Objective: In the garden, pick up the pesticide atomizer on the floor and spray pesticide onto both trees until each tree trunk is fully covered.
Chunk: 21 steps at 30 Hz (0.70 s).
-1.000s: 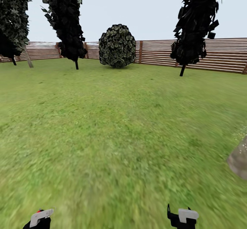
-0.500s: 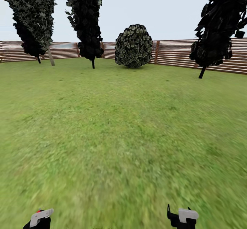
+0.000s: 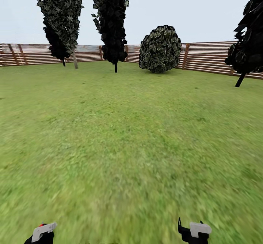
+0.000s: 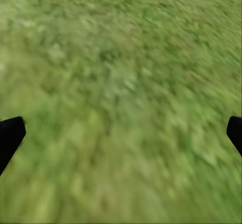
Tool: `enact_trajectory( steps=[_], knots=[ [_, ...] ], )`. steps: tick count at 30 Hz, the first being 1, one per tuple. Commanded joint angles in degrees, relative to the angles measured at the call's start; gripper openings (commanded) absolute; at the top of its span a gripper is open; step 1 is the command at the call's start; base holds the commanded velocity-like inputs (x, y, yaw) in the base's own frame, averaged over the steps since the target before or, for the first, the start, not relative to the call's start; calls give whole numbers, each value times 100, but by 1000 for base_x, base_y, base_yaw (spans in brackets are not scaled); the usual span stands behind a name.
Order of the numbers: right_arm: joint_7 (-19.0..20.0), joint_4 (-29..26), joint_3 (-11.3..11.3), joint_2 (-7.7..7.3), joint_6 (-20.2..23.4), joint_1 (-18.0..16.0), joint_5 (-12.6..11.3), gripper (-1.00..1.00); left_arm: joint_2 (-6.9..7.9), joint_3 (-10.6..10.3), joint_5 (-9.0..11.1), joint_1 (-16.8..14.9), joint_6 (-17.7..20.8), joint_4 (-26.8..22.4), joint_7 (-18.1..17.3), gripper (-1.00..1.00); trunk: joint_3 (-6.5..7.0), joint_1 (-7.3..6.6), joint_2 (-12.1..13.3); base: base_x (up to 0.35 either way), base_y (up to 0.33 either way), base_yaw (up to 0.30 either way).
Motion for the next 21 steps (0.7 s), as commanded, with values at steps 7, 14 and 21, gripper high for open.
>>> enact_trajectory(
  steps=[7, 14, 21],
  knots=[
    [0, 0, 2, 0, 0, 0, 1, 100, 0, 6, 2, -3, 0, -2, 1, -100, 0, 0, 0, 0, 0, 284],
    [0, 0, 2, 0, 0, 0, 1, 100, 0, 6, 2, 0, 0, -2, -2, -100, 0, 0, 0, 0, 0, 284],
    [0, 0, 1, 0, 0, 0, 1, 100, 0, 3, 2, -4, 0, -2, 2, -100, 0, 0, 0, 0, 0, 284]
  ],
)
